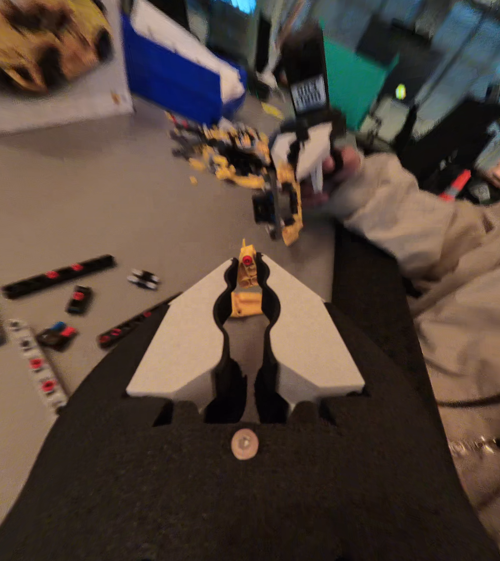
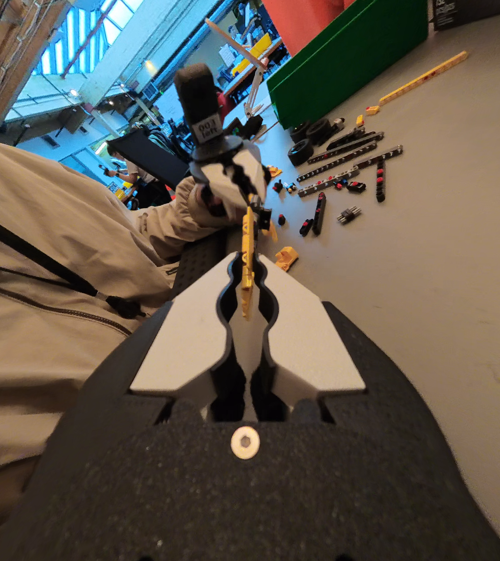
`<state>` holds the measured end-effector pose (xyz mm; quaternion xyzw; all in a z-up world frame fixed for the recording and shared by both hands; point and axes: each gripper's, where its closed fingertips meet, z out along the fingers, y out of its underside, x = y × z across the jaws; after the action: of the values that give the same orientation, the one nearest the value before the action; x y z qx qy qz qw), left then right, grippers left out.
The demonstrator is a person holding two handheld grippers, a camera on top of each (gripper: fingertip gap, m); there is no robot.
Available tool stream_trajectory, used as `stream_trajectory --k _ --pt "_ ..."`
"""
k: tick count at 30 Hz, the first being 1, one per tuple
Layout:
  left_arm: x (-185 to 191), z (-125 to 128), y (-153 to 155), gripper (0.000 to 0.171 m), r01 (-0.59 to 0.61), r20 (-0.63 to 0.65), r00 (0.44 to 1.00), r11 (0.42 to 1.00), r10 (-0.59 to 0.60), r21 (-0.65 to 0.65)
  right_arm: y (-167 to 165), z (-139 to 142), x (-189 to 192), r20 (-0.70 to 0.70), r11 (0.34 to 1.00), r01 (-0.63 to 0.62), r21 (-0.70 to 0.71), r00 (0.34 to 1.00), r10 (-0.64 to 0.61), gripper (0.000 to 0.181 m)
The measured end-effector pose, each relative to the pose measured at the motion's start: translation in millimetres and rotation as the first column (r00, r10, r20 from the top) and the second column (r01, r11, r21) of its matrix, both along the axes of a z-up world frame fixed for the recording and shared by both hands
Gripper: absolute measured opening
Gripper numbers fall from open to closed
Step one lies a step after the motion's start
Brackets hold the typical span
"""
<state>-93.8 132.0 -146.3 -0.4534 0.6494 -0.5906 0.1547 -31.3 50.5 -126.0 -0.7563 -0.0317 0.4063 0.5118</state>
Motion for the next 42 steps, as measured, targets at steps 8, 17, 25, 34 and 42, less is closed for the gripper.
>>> stream_trajectory --k 8,17,25,34,42 --pt "12 -31 10 0.012 -0.106 -0.055 0.991 0.964 0.123 0.246 13 7 36 -0.083 0.976 0.216 0.037 0.974 -0.212 0.006" --pt "2 -58 -20 0.013 0.067 -0.187 0.982 0.941 -0.004 0.333 17 4 28 -0.066 0.98 0.198 0.031 0.978 -0.196 0.007" --pt "11 2 -13 0.035 -0.067 0.053 0.997 0.993 0.063 0.096 21 17 -5 -0.176 0.997 0.063 0.054 0.983 -0.052 0.006" --pt "-9 44 -23 0.035 0.131 0.094 0.99 0.948 -0.108 -0.291 21 14 -47 -0.125 0.993 -0.103 0.05 0.986 0.109 0.006" --pt "-11 38 -28 0.017 0.145 0.068 0.989 0.953 -0.131 -0.267 31 26 -55 -0.151 0.99 -0.06 0.13 0.985 0.08 0.024"
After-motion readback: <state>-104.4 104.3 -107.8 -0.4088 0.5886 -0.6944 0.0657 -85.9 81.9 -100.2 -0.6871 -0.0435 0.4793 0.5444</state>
